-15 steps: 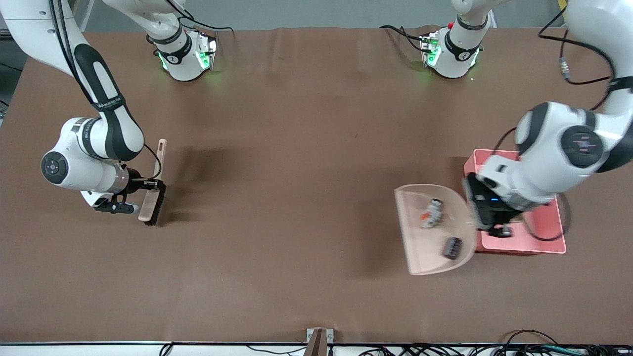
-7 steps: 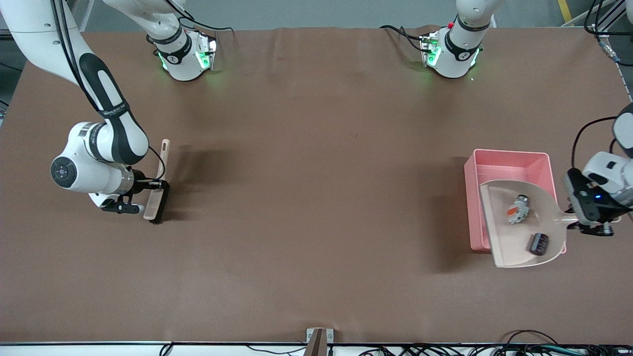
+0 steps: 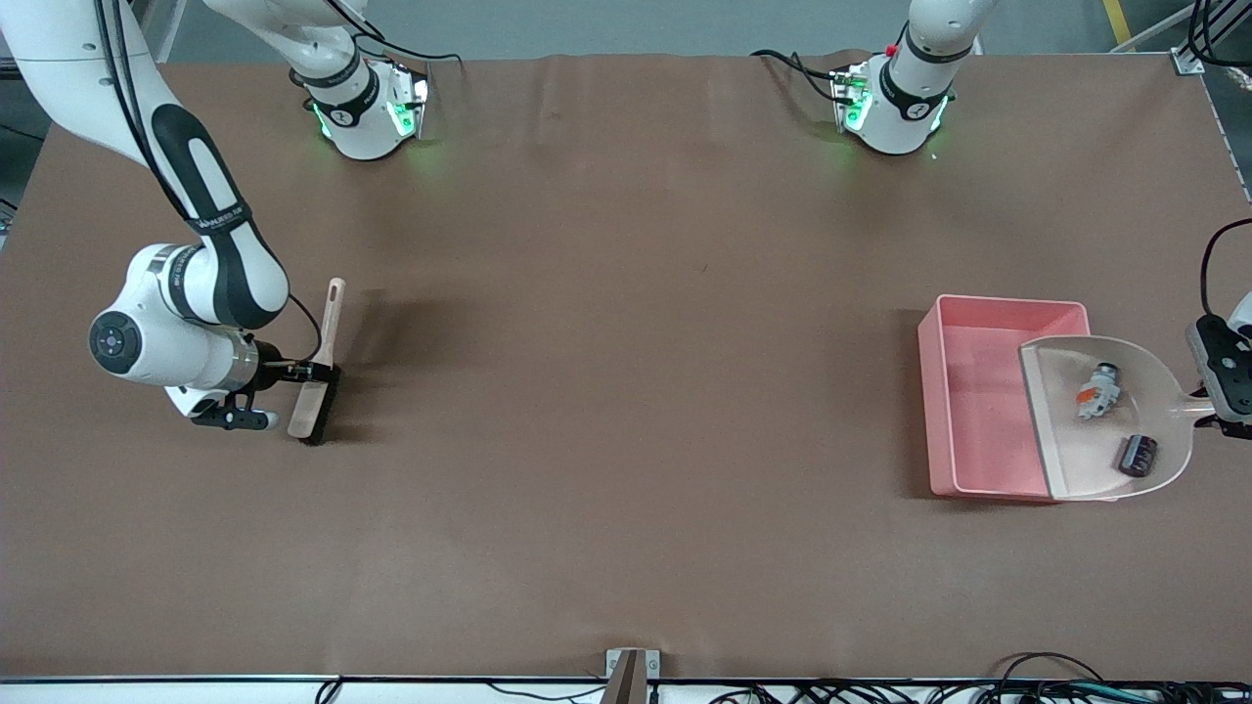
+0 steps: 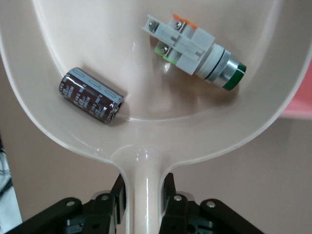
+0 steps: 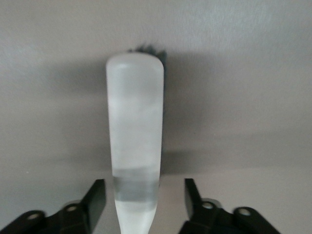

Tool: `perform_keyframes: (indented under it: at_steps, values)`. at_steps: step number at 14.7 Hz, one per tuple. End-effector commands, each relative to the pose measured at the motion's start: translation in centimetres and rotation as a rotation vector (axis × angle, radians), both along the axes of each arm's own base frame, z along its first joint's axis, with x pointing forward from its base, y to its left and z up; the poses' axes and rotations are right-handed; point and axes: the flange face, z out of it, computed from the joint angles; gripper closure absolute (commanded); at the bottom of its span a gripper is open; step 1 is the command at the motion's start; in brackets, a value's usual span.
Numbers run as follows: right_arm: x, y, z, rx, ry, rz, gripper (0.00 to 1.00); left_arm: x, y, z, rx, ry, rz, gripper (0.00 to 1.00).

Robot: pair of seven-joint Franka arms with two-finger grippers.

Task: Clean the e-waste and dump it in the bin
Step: 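Tilt the dustpan over the pink bin while the right gripper releases the brush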

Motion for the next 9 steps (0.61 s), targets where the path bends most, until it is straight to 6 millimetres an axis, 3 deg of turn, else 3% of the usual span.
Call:
perform_keyframes:
  at_steps: [1,5,8,9]
  values:
    - [0.7,-0.1,2.1,-0.007,-0.026,0.053,0.00,0.2,0.0,-1.1,0.085,0.017,-0.014,0.88]
    - [1.6,-0.5,8.3,-0.002,-0.063,0.117,0.00,0.3,0.7,-3.7,0.190,0.054,-0.063,0.88]
    - [1.4,-1.6,14.5,-0.015,-0.118,0.080,0.00,0.3,-0.1,-4.0,0.269,0.058,-0.070,0.88]
    - [1.0,-1.8,16.2,-0.013,-0.105,0.084,0.00,0.5,-1.2,-3.9,0.298,0.072,-0.086,0.88]
